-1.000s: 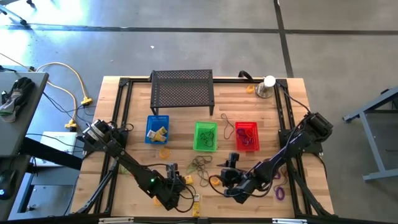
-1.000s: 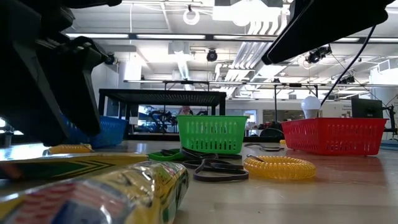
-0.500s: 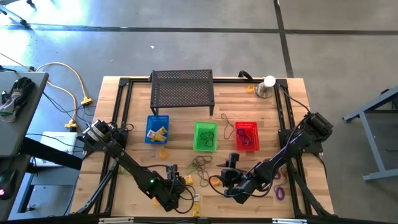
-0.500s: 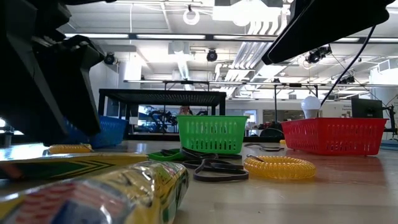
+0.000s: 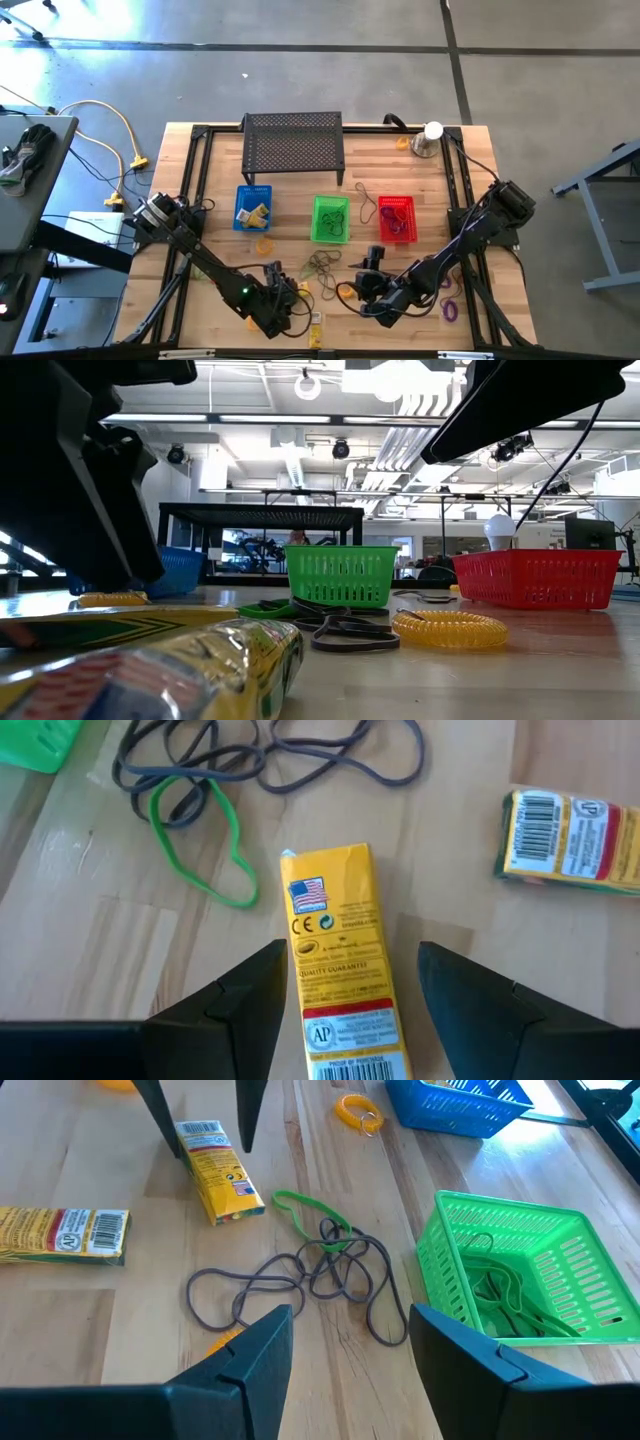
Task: Pick & Place Office Desk Supplies
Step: Put the crayon box into the blue bin
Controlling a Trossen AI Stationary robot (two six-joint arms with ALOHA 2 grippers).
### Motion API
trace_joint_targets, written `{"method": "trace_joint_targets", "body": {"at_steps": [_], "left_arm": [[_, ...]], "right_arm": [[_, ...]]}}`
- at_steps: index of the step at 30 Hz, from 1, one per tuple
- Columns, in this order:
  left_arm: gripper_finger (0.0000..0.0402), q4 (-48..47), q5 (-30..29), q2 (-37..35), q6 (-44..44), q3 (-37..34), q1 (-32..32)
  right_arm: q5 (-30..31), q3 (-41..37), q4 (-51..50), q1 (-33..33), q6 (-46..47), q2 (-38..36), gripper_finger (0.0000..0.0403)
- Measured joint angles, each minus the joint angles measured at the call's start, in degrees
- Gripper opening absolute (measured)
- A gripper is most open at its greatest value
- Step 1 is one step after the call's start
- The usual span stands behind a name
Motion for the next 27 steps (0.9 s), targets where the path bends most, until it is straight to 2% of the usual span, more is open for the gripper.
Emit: {"method": "trace_joint_targets", "body": {"at_steps": [10,27], "left_arm": [[0.0217,0.0,0.0,0.0,-4.5,0.0,0.0],[0.0217,0.0,0.3,1.8,-4.3,0.0,0.0]], "right_arm": [[0.0,0.0,0.0,0.0,0.0,0.0,0.019],[0.0,0.0,0.9,-0.1,0.0,0.0,0.019]]}}
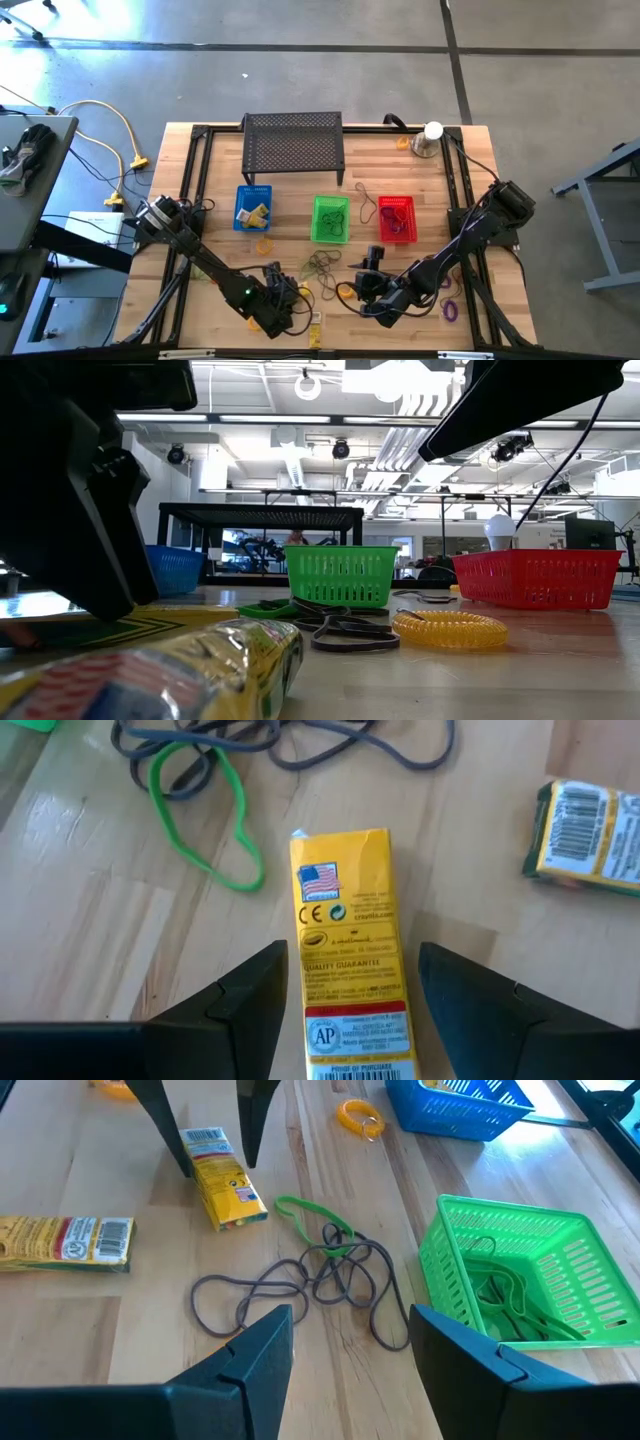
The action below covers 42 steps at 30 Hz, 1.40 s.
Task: Pick & Place Office Desk Supplies
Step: Put the crayon box into the blue bin
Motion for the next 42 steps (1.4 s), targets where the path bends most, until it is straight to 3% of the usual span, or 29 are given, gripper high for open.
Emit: {"method": "trace_joint_targets", "body": {"at_steps": [12,24,30,37,42], "left_arm": [[0.0215,0.2,-0.2,2.7,-0.6,0.2,0.0],[0.0143,0.3,-0.1,2.6,-0.5,0.2,0.0],[0.0136,-0.1,0.2,2.0,-1.2,0.2,0.2],[0.0135,-2.8,1.3,-6.1,0.0,0.1,2.9],[0.0135,-13.5,1.8,-13.8,-1.7,0.1,6.6]], "right_arm": [[0.0,0.0,0.0,0.0,0.0,0.0,0.019],[0.0,0.0,0.0,0.0,-0.5,0.0,0.019],[0.0,0.0,0.0,0.0,-0.5,0.0,0.019],[0.0,0.0,0.0,0.0,-0.5,0.0,0.019],[-0.2,0.0,0.0,0.0,-0.5,0.0,0.019]]}}
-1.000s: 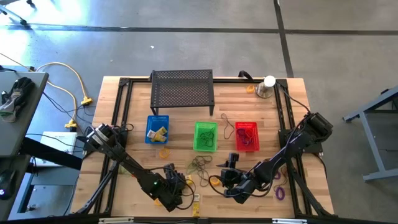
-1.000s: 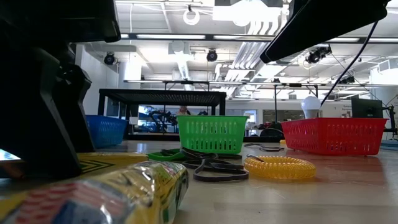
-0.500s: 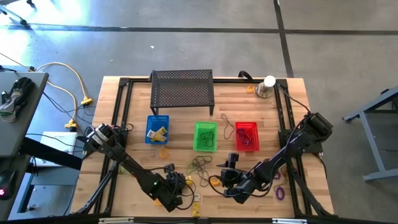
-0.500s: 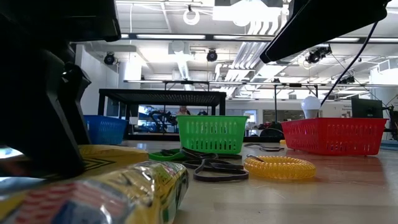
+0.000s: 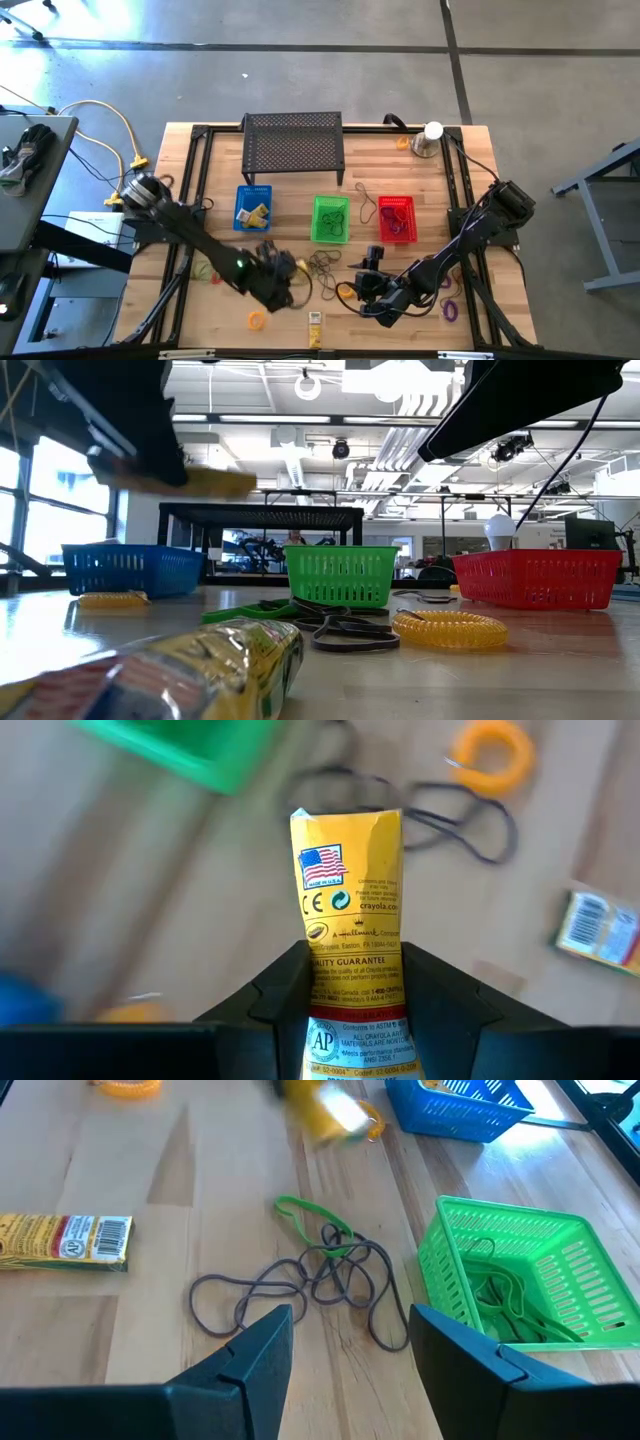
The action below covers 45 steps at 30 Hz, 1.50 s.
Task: Pick & Place Office Desk Supplies
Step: Put the crayon box into the blue bin
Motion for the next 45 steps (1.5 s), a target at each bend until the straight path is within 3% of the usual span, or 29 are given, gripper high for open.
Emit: {"method": "trace_joint_targets", "body": {"at_steps": [9,14,27,45], "left_arm": [[0.0135,-25.5,-4.5,-9.7,-10.7,0.0,8.3],[0.0135,-34.9,-0.5,-9.7,-16.3,-0.8,13.7],[0.0135,-32.2,3.4,-9.6,-17.2,-9.7,25.9],[0.0135,-29.1,5.1,-9.6,-20.3,-9.8,27.5]], "right_arm": [[-1.2,0.0,0.0,0.0,0.0,0.1,0.019],[-1.2,0.0,0.0,0.0,0.0,0.2,0.019],[-1.2,0.0,0.0,0.0,0.0,0.2,0.019],[-1.3,0.0,0.2,0.0,0.3,0.2,0.019]]}}
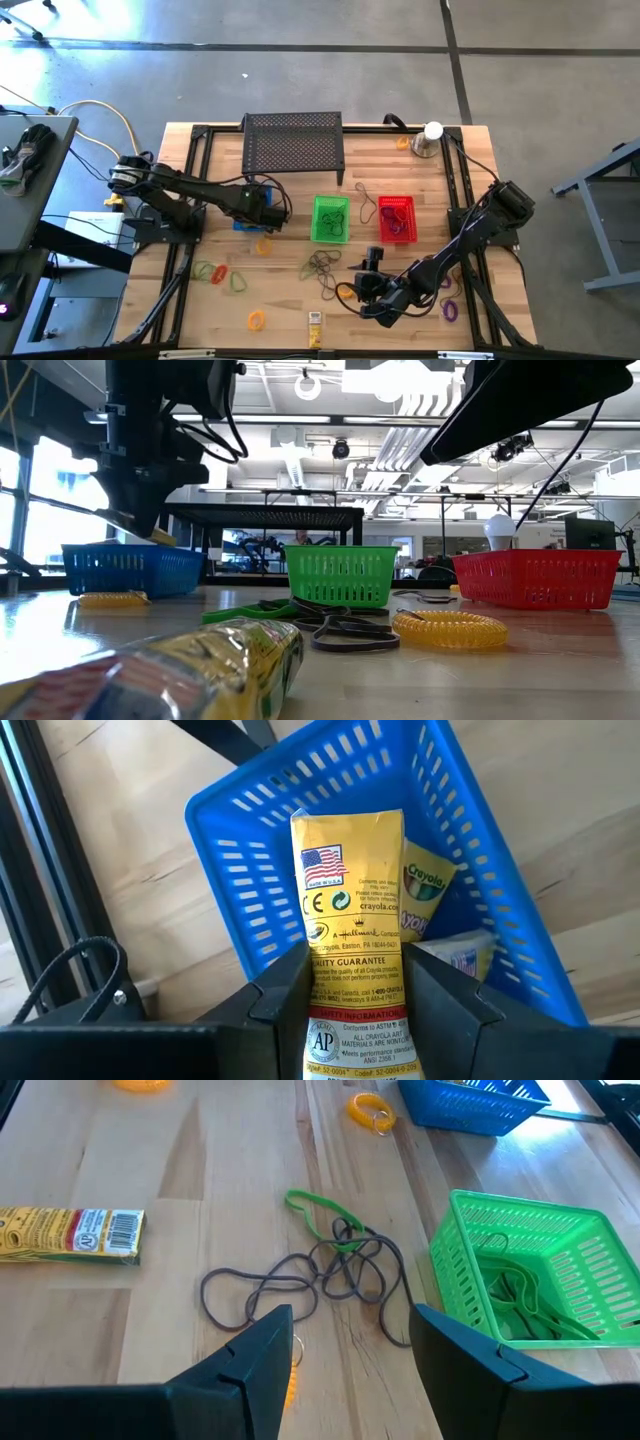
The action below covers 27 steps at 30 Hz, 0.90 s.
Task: Pick & Place Office Desk Supplies
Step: Put the crayon box into the blue bin, then put the green rubber band into the green bin
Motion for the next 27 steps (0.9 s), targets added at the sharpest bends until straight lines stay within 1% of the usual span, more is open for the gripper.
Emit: {"method": "trace_joint_targets", "body": {"at_steps": [3,7,12,17,21,27], "left_arm": [[0.0135,0.0,0.0,0.0,-1.0,0.0,0.0],[0.0135,0.0,-0.1,0.0,0.4,0.0,0.0],[0.0135,-0.1,-2.6,0.0,0.6,0.0,0.0],[0.0138,0.0,-2.8,0.0,-0.7,0.0,0.0],[0.0162,0.0,-2.8,0.0,0.3,0.0,0.0],[0.022,0.0,-3.4,0.0,1.0,0.0,0.0]], "right_arm": [[-0.3,0.0,0.0,0.0,0.0,0.0,0.019],[-1.2,0.0,0.0,0.0,0.0,0.0,0.019],[-1.2,0.0,0.0,0.0,-0.1,0.0,0.019],[-1.6,0.0,0.0,0.0,-0.2,0.0,0.019],[-2.8,0.0,0.0,0.0,-0.2,0.0,0.019],[-2.9,0.0,0.0,0.0,-0.2,0.0,0.019]]}}
